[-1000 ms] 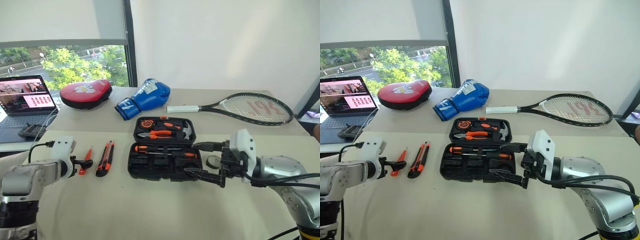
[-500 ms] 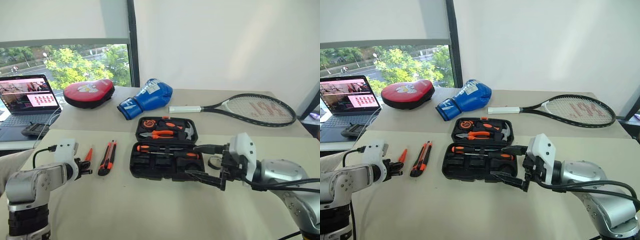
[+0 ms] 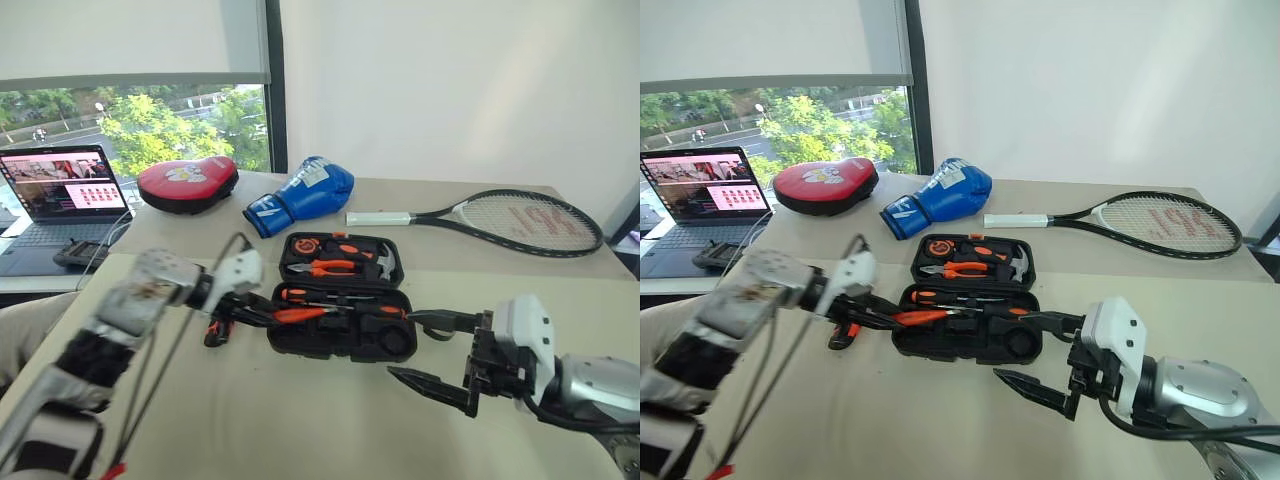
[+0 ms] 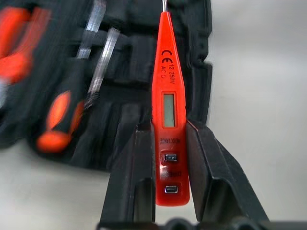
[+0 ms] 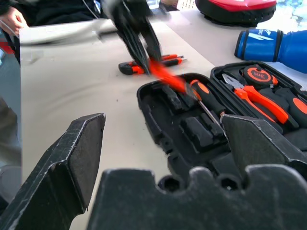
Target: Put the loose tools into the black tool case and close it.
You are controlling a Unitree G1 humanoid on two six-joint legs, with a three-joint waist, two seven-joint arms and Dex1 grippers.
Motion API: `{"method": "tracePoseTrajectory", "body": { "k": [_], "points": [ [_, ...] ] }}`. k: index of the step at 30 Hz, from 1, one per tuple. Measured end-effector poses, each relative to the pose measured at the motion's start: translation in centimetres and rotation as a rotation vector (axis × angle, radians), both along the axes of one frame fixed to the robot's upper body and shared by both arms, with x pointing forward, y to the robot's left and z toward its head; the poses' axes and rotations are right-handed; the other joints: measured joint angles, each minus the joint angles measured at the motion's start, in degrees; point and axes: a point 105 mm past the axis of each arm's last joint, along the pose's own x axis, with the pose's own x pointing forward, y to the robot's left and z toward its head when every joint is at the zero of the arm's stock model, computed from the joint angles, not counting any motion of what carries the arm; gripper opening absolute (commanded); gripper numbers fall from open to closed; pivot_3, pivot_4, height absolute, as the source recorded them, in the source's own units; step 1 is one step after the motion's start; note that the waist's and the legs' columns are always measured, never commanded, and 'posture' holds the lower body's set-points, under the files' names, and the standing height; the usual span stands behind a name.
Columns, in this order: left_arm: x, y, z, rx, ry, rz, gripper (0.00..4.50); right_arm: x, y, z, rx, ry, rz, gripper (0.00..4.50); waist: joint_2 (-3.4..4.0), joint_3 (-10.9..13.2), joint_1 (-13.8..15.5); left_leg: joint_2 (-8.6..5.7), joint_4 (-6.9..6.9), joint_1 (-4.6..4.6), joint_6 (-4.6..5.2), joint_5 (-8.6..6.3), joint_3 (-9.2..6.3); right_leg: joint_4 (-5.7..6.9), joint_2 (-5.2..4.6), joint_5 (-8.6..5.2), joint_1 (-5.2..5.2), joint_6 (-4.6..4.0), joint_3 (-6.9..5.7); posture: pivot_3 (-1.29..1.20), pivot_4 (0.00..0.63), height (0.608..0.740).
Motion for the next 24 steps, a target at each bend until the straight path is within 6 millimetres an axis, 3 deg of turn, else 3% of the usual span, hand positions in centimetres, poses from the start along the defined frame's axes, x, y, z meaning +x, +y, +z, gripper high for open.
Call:
{"method": "tracePoseTrajectory", "body": {
  "k": [6,15,24],
  "points": [
    [3.6,-3.7,0.8,0.08,-0.08,-0.057,0.44,-1.1,-1.1,0.1,-0.014,0.0,-0.08,4.5,-0.01,0.0,-0.2,-0.06,0.77,-0.45,0.53,-0.3,0.01,-0.05,-0.02,0.25,-0.07,0.63,0.06,0.0,0.15,0.74],
    [4.4,-1.5,-0.7,0.171,-0.063,-0.042,0.44,-1.7,-1.3,-0.1,-0.006,0.017,-0.131,4.5,-0.02,0.0,-1.0,-0.06,1.03,-0.54,0.68,-0.4,0.03,-0.02,-0.12,0.29,-0.09,0.81,0.13,0.0,0.15,0.74],
    [4.5,-1.5,-0.7,0.191,-0.067,-0.028,0.44,-1.6,-1.4,0.0,-0.016,0.012,-0.139,4.5,-0.01,0.0,-0.8,-0.07,1.1,-0.53,0.73,-0.43,0.02,0.01,-0.17,0.33,-0.07,0.87,0.14,0.0,0.15,0.74]
  ]
}}
